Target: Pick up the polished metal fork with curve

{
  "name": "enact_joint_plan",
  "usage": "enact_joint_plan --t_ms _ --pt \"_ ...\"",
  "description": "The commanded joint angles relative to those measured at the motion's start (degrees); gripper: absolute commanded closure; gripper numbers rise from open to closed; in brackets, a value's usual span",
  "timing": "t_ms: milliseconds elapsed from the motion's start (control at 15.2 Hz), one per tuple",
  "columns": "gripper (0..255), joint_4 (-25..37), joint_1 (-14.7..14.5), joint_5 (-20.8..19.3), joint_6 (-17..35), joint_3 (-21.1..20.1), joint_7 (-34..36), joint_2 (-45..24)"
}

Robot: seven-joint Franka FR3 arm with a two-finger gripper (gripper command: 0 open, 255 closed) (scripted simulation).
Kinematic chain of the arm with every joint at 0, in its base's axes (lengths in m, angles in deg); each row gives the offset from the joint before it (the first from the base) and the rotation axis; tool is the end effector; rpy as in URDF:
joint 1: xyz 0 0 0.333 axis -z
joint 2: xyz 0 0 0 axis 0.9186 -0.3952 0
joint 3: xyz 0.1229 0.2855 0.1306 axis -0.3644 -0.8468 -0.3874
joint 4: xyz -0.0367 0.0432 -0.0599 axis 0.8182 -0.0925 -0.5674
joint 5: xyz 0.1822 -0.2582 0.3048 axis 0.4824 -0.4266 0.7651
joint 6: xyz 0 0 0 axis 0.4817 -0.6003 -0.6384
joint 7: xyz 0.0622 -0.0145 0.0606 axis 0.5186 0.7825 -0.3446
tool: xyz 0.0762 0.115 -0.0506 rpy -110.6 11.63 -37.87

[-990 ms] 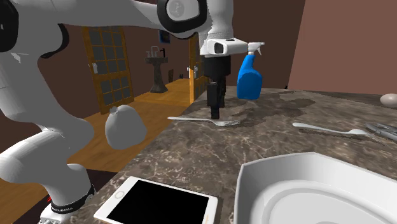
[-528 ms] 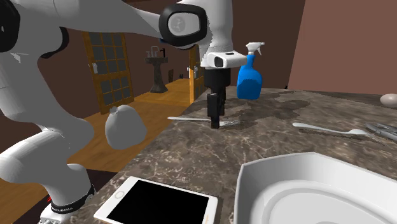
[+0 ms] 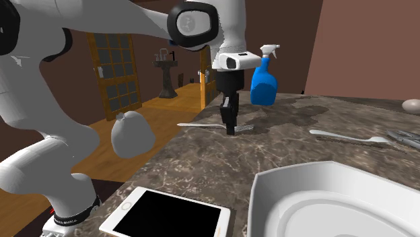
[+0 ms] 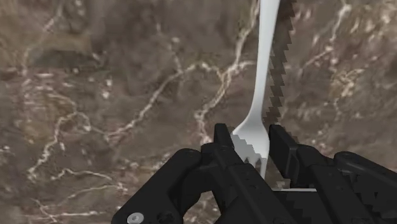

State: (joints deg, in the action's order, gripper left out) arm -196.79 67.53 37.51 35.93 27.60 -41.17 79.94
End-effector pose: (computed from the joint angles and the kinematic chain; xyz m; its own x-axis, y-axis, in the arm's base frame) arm 0.5377 0.1005 0.5426 0.9829 -0.1630 0.0854 -0.1619 -0.9866 -0.0189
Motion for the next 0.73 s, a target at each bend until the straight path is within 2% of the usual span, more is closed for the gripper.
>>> enact_joint_plan --t_ms 0,660 --pt "255 -0.22 -0.14 0.2 -0.1 -0.2 0.01 -0.25" --pt "255 7.2 -0.05 0.0 -6.84 0.0 -0.03 -0.92"
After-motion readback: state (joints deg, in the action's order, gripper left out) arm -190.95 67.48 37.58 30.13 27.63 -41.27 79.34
